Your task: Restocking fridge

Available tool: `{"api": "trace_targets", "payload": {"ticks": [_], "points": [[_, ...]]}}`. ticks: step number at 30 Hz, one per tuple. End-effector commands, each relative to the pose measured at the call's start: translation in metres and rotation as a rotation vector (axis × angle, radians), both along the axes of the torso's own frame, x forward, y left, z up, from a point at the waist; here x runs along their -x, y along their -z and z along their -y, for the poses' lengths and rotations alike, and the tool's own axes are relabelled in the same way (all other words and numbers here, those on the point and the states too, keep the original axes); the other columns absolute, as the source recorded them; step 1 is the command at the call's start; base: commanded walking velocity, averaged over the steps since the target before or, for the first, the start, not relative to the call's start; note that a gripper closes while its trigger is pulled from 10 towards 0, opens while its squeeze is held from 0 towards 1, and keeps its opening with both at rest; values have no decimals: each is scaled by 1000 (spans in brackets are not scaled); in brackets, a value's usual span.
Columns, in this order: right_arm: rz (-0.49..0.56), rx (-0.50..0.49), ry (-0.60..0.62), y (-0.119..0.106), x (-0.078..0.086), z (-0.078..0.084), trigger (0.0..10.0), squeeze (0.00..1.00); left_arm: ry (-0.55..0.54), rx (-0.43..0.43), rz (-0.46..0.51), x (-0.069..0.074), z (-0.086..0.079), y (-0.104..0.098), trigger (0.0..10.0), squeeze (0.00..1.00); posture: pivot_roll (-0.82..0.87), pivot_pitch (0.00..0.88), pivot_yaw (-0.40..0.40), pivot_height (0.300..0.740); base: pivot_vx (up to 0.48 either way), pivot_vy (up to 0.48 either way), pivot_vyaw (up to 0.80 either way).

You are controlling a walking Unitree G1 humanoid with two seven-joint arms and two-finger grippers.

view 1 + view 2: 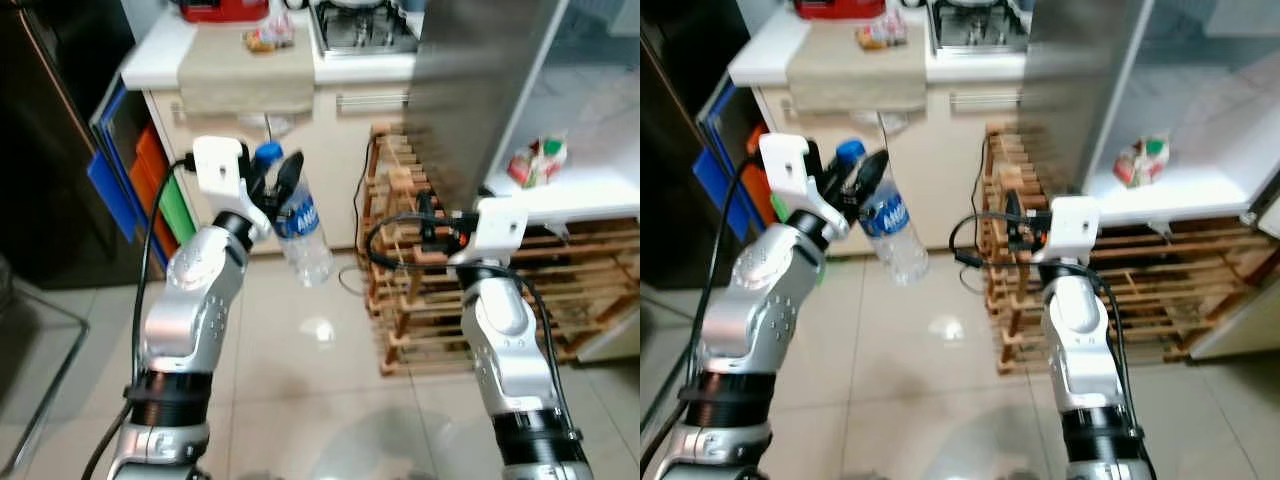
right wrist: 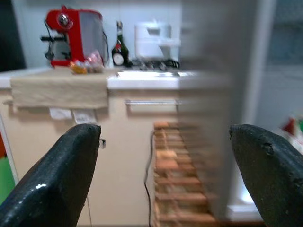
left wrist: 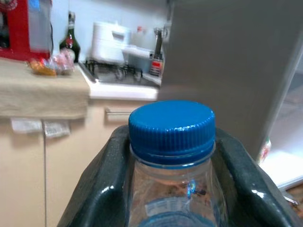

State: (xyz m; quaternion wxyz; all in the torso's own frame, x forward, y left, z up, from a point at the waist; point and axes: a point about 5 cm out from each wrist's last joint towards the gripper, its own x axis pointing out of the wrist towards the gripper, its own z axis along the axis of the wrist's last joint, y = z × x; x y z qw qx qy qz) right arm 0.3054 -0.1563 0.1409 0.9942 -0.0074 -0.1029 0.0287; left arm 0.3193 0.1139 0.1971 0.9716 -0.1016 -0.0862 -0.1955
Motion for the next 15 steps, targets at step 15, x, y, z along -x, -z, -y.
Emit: {"api": "trace_targets", "payload": {"ticks": [15], "points": [[-24,17,20,3,1,7,10000,0,128,-65,48,10,18,-4,10000,0,-42,0,48,740,0,-378,-44]]}}
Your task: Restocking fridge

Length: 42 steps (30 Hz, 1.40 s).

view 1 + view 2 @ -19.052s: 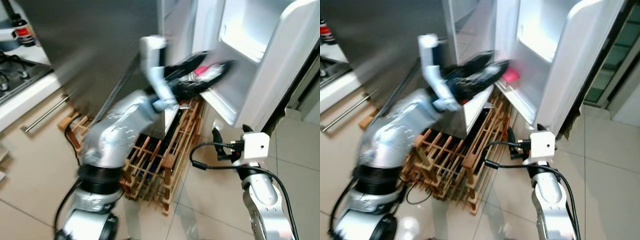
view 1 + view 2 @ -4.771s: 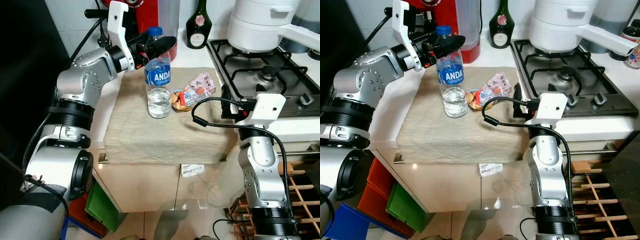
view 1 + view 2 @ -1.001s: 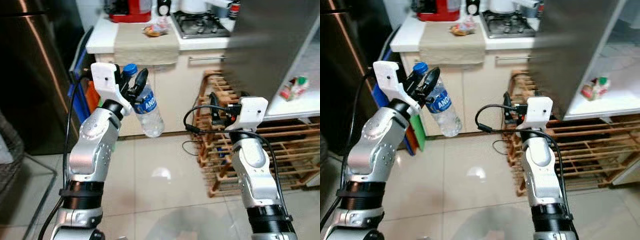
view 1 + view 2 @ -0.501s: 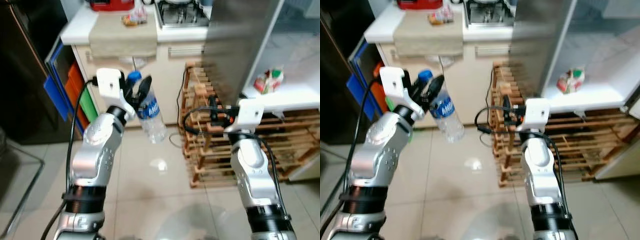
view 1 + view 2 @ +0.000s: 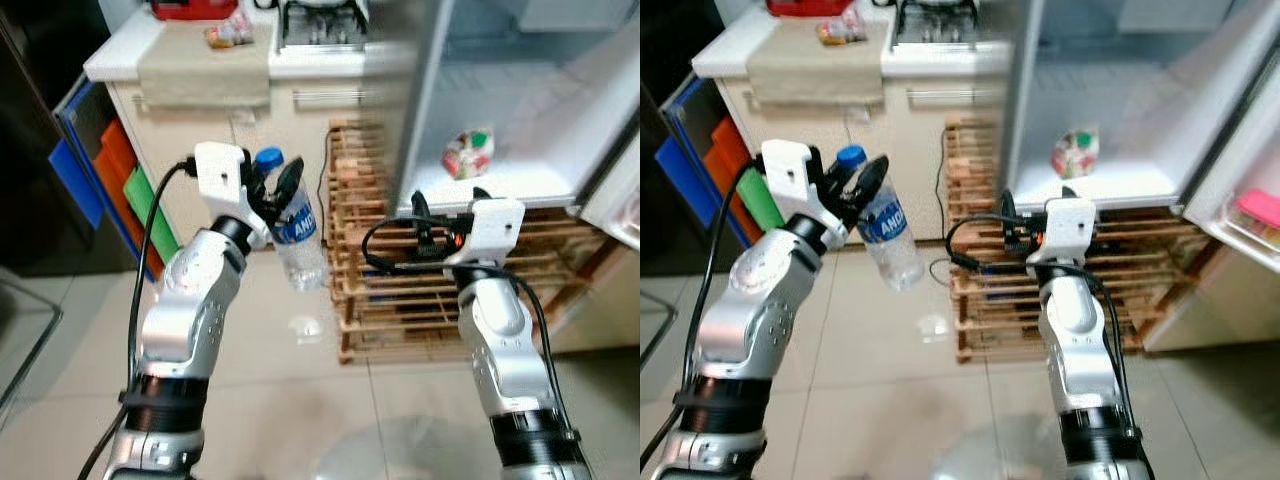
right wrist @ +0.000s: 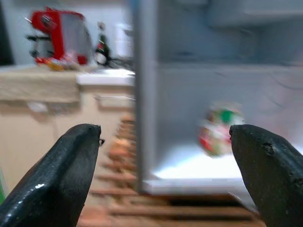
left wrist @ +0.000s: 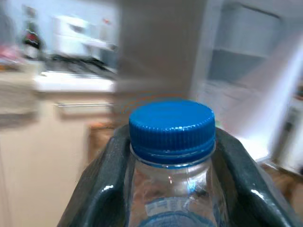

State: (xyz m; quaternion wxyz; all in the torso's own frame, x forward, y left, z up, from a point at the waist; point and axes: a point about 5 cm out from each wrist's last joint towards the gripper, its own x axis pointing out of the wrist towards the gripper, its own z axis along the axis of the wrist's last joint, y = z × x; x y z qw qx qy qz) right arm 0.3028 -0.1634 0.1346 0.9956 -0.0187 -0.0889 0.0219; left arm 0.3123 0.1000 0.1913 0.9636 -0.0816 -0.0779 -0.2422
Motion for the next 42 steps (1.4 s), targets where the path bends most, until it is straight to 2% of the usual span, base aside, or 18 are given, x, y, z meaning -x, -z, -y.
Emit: {"api": "trace_targets", "payload": {"ticks": [1,5,11,18,26,28,30,31,34,38,39,40,41,42], "points": [[0,-7,9,-2,-2,1,10000,0,57,-16,39,3,7,-8,10000,0,-42,0,49,740,0,480,-669],[7,-6,14,-3,-1,2,10000,0,56,-24,16,0,6,-2,10000,0,-46,0,47,740,0,480,-659],[25,7,18,-6,1,6,10000,0,19,-75,-25,-5,1,9,10000,0,-50,0,47,740,0,0,-654],[-27,31,91,13,21,28,10000,0,-15,-47,-81,-9,-9,22,10000,0,-58,0,51,740,0,45,-657],[-17,20,187,13,24,40,10000,0,-27,-65,-74,-12,-10,25,10000,0,-67,0,60,740,0,417,-658],[-18,17,254,14,27,52,10000,0,-30,-78,-75,-12,-11,28,10000,0,-65,0,60,740,0,420,-656],[-21,16,283,14,28,58,10000,0,-34,-80,-86,-13,-14,33,10000,0,-65,0,60,740,0,420,-656],[-28,16,305,15,31,64,10000,0,-64,-86,-128,-14,-26,46,10000,0,-65,0,60,740,0,469,-656],[-29,19,311,16,32,66,10000,0,-80,-86,-130,-15,-31,49,10000,0,-66,0,59,740,0,469,-660],[-38,23,310,18,34,64,10000,0,-67,-128,-109,-13,-29,48,10000,0,-65,0,59,740,0,0,-663],[-19,2,286,17,34,60,10000,0,-21,-115,-96,-10,-24,46,10000,0,-65,0,62,740,0,0,-519],[-19,2,286,17,34,60,10000,0,-21,-115,-96,-10,-24,46,10000,0,-65,0,62,740,0,0,-519],[-5,2,254,15,33,55,10000,0,55,-68,-60,-3,-17,42,10000,0,-67,0,64,740,360,0,0],[0,4,248,14,33,53,10000,0,82,-54,-45,-1,-14,41,10000,0,-67,0,63,740,360,0,0]]}}
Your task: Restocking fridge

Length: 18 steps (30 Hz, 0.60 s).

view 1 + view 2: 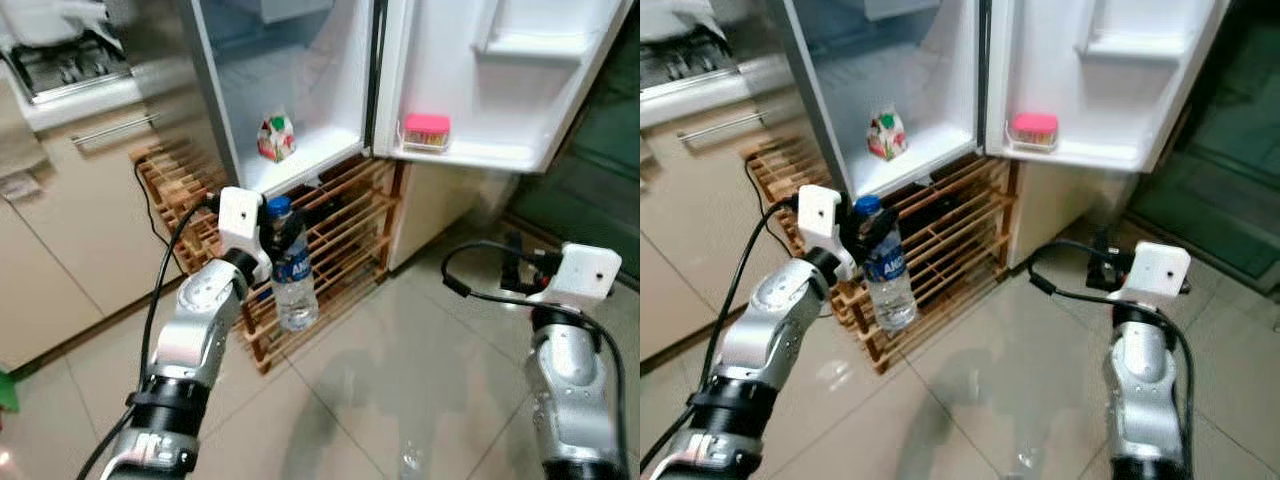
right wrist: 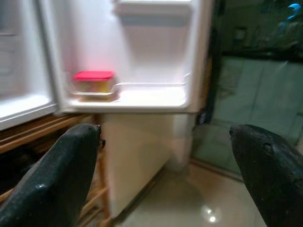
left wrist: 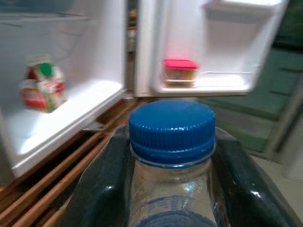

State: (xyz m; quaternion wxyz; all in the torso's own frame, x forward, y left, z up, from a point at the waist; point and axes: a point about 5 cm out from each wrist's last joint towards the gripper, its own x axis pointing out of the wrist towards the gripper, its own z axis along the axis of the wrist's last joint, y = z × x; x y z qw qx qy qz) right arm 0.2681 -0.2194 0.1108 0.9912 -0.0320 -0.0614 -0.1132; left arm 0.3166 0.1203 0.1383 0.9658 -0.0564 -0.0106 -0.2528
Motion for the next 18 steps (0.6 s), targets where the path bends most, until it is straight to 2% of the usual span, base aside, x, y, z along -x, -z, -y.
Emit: {"api": "trace_targets", "payload": {"ticks": [1,3,8,18], "points": [[48,6,-26,-10,-2,-3,10000,0,57,33,68,3,7,-12,10000,0,-67,0,63,740,360,0,0],[48,9,-42,-10,-4,-7,10000,0,74,16,102,4,11,-15,10000,0,-67,0,63,740,480,0,0],[29,19,-55,-8,-6,-11,10000,0,61,5,111,2,11,-16,10000,0,-66,0,62,740,480,0,0],[25,23,-57,-8,-10,-11,10000,0,53,15,122,1,9,-18,10000,0,-63,0,57,740,480,0,-776]]}}
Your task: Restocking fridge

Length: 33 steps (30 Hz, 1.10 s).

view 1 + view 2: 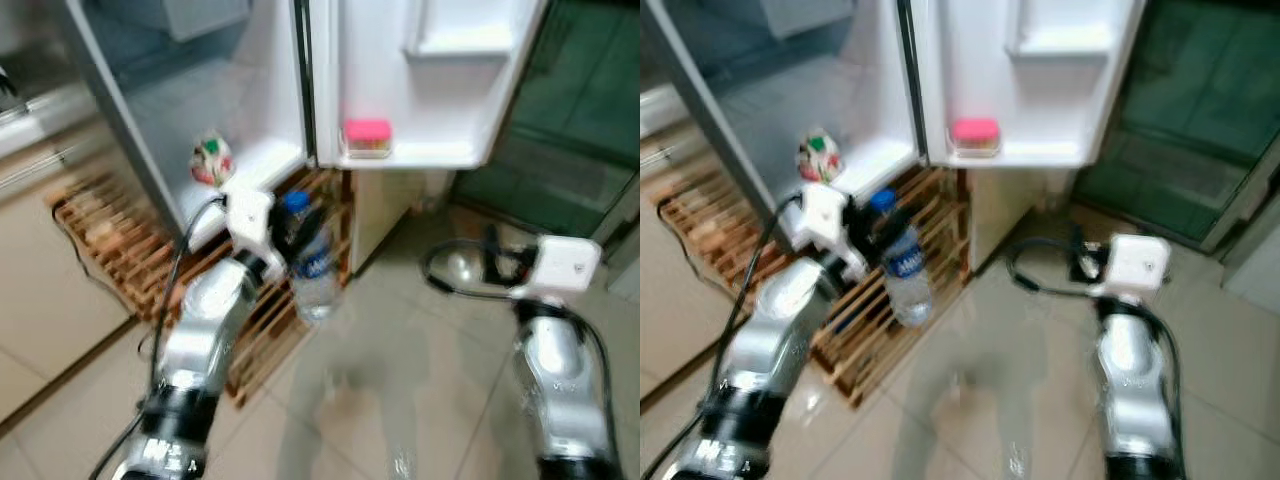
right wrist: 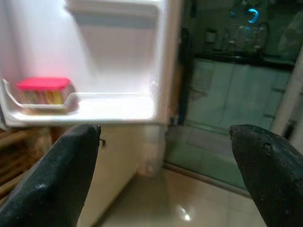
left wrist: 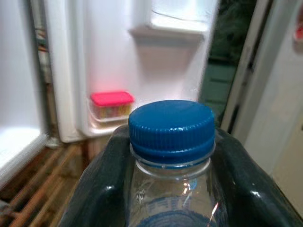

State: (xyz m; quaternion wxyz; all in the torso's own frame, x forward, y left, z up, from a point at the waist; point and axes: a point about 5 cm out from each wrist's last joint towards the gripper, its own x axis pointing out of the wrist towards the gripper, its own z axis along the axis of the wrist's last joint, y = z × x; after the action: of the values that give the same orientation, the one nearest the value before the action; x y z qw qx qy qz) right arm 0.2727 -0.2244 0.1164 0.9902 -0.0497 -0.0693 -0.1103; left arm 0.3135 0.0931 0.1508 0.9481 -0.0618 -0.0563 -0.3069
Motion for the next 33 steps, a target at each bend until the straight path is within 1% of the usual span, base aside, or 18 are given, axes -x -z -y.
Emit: {"api": "trace_targets", "payload": {"ticks": [1,6,14,22,26,27,28,29,30,31,33], "points": [[12,-13,-54,-3,-6,-16,10000,0,-55,-14,31,-2,-17,-5,10000,0,-63,0,57,740,480,0,-775],[12,-12,-55,-3,-6,-16,10000,0,-38,6,39,-2,-15,-7,10000,0,-66,0,57,740,480,0,-775],[18,-11,-53,-4,-7,-16,10000,0,-12,1,55,-1,-13,-8,10000,0,-68,0,60,740,480,0,-771],[26,-6,-60,-4,-6,-17,10000,0,-4,-36,55,-1,-10,-9,10000,0,-67,0,58,740,0,0,-759],[45,-12,-69,-6,-6,-19,10000,0,58,-28,61,3,-4,-13,10000,0,-67,0,58,740,0,0,0],[45,-12,-69,-6,-6,-19,10000,0,58,-28,61,3,-4,-13,10000,0,-67,0,58,740,0,0,0],[46,-10,-74,-6,-6,-20,10000,0,119,-37,61,7,1,-16,10000,0,-66,0,57,740,0,0,0],[46,-10,-74,-6,-6,-20,10000,0,119,-37,61,7,1,-16,10000,0,-66,0,57,740,0,0,0],[46,-11,-78,-6,-6,-20,10000,0,150,-38,62,9,3,-17,10000,0,-66,0,57,740,0,0,0],[45,-10,-95,-6,-6,-22,10000,0,217,-49,68,12,6,-23,10000,0,-66,0,57,740,0,0,0],[44,-11,-105,-6,-6,-24,10000,0,232,-51,76,13,6,-27,10000,0,-67,0,58,740,0,0,0]]}}
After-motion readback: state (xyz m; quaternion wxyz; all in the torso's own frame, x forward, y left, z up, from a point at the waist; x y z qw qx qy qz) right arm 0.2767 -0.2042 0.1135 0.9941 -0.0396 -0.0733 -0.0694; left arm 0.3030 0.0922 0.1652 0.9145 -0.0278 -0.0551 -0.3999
